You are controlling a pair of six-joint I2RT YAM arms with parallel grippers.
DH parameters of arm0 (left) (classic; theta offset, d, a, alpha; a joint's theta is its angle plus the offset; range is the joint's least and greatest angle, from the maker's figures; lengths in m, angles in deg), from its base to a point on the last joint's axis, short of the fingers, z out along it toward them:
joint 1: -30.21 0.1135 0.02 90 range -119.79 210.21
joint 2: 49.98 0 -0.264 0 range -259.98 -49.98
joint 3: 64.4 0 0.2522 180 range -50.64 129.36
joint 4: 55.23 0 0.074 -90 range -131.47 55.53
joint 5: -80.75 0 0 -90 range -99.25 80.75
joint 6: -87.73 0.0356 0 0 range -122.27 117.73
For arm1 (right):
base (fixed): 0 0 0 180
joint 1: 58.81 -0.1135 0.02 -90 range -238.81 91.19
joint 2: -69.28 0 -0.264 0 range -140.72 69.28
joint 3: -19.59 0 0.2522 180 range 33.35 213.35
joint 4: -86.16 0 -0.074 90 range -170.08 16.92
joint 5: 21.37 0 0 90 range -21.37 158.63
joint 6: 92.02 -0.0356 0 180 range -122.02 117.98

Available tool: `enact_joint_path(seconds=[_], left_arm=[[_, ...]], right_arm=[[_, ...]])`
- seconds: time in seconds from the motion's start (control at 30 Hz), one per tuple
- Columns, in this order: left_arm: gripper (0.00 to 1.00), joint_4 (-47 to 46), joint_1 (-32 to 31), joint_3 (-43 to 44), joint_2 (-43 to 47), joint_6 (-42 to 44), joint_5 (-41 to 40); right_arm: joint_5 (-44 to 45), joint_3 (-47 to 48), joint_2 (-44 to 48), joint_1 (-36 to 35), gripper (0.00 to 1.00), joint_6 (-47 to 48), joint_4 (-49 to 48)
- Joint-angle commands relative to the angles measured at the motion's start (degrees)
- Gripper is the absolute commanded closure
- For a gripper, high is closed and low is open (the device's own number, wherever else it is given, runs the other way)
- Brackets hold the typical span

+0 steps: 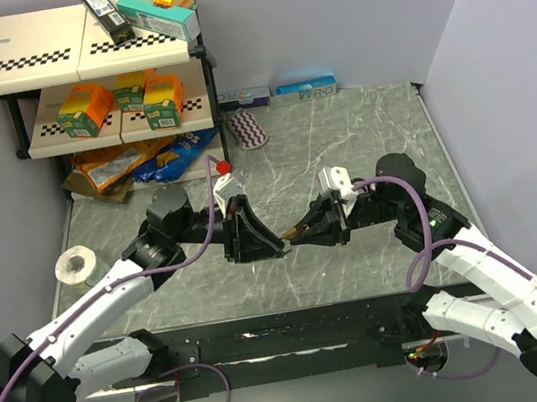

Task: Lock with the key
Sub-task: Lock the lock.

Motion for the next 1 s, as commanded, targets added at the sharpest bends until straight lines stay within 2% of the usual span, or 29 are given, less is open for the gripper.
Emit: enact_joint_path(seconds=[0.0, 0.13, 0.17, 0.27, 0.33, 0.37, 0.47, 0.53, 0.73, 0.8, 0.83, 0.9, 0.97], left_arm=[[0.64, -7.05, 0.1, -0.84, 0.01, -4.26, 2.77], [0.7, -6.98, -0.34, -1.01, -0.07, -4.19, 3.48], [0.76, -6.28, -0.43, -0.93, 0.01, -3.58, 3.65], [0.81, -4.96, -0.6, -0.66, 0.02, -2.25, 4.88], [0.74, -3.56, -0.78, -0.4, 0.1, -1.46, 5.32], [0.61, -3.37, -0.86, -0.4, 0.1, -1.2, 5.41], [0.52, -3.02, -1.3, -0.75, 0.28, -0.85, 5.33], [0.52, -2.84, -1.65, -0.66, 0.28, -0.49, 5.06], [0.65, -2.75, -2.36, 0.04, -0.77, -0.14, 3.57], [0.77, -2.76, -2.54, -0.04, -0.78, -0.32, 3.13], [0.89, -2.5, -2.54, -0.13, -0.69, -0.23, 2.96], [0.98, -1.79, -2.54, -0.13, -0.34, 0.29, 2.6], [0.99, -0.91, -2.54, -0.22, 0.01, 0.47, 2.43]], right_arm=[[-3.45, -0.02, 1.47, -0.93, 1.0, 0.59, -3.56], [-4.24, -0.11, 1.55, -1.72, 1.0, 1.74, -3.03], [-4.24, -0.11, 1.55, -1.81, 1.0, 1.65, -3.3], [-3.98, 0.15, 1.29, -1.9, 1.0, 1.91, -3.21], [-3.72, 0.16, 1.47, -1.81, 1.0, 2.0, -3.21], [-3.63, 0.07, 1.47, -1.9, 1.0, 2.09, -3.3], [-3.8, 0.07, 1.47, -1.81, 1.0, 2.01, -3.47], [-3.98, 0.24, 1.29, -1.81, 1.0, 1.83, -3.65], [-3.98, -0.11, 1.12, -2.25, 1.0, 0.86, -4.35], [-4.15, -0.46, 1.29, -2.42, 1.0, 0.51, -4.79], [-4.16, -0.37, 1.29, -2.6, 1.0, 0.86, -4.45], [-4.07, -0.28, 1.38, -2.69, 1.0, 1.12, -3.57], [-3.72, -0.2, 1.38, -2.69, 1.0, 0.52, -3.13]])
